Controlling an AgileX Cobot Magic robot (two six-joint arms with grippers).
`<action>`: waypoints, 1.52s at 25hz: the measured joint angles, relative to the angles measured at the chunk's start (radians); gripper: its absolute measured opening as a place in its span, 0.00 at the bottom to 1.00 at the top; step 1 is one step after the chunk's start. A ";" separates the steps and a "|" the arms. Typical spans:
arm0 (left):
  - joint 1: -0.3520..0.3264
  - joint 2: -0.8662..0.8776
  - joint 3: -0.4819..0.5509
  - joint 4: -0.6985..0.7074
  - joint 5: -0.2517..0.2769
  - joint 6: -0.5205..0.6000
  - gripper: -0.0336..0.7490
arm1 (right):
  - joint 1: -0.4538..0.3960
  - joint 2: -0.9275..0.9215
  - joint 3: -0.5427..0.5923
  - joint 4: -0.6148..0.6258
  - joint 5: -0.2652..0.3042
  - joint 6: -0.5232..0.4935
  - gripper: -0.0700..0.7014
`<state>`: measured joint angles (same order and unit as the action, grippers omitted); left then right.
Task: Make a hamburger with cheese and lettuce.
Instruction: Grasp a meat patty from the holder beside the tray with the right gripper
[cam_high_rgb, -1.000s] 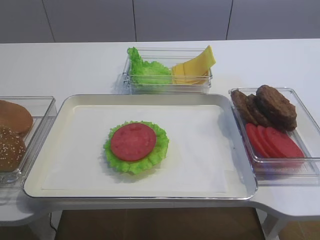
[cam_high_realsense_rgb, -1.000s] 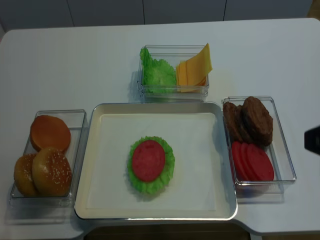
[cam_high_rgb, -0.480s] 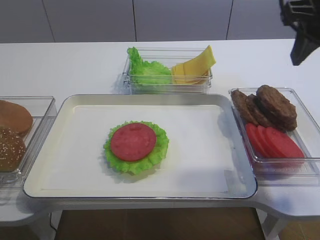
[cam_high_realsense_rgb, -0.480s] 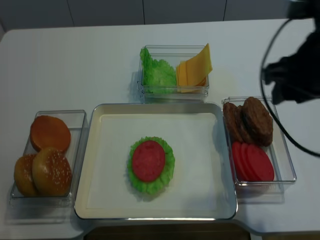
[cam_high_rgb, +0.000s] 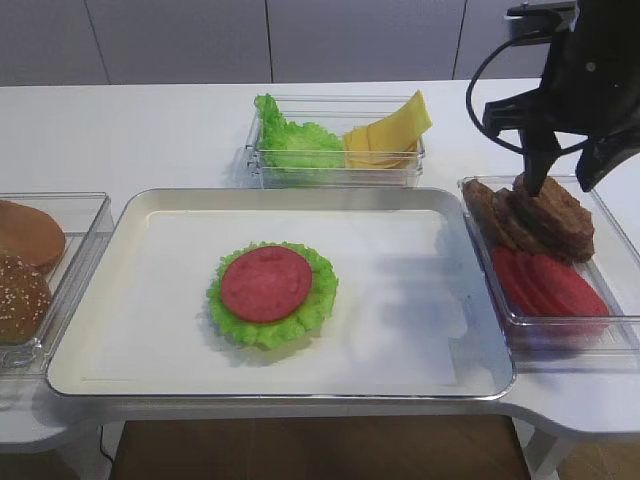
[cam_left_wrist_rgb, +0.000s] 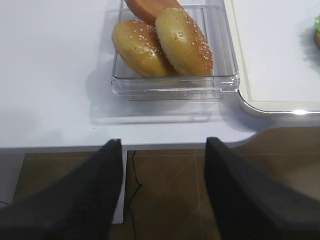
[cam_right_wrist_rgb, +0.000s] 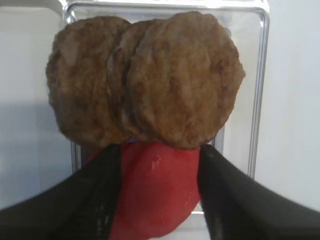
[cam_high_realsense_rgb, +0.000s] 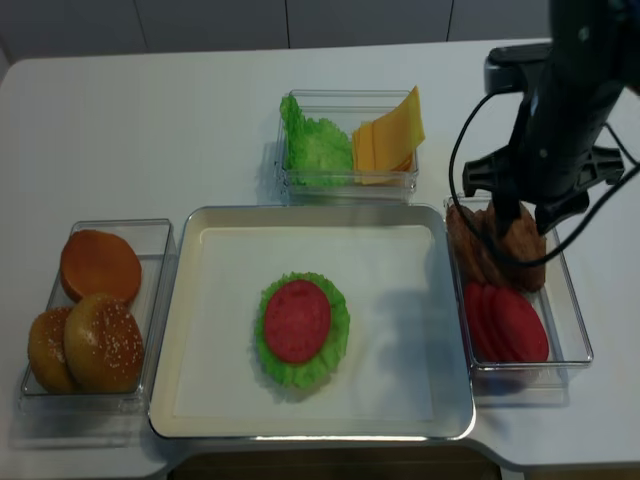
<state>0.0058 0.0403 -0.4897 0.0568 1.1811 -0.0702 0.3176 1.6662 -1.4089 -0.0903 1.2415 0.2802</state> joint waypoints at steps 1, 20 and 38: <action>0.000 0.000 0.000 0.000 0.000 0.000 0.54 | 0.000 0.017 -0.011 -0.006 -0.002 0.000 0.59; 0.000 0.000 0.000 0.000 0.000 0.000 0.54 | 0.001 0.151 -0.134 -0.024 -0.009 -0.032 0.59; 0.000 0.000 0.000 0.000 0.000 0.000 0.54 | 0.001 0.189 -0.136 -0.017 -0.011 -0.036 0.59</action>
<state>0.0058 0.0403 -0.4897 0.0568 1.1811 -0.0702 0.3191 1.8548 -1.5447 -0.1075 1.2308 0.2446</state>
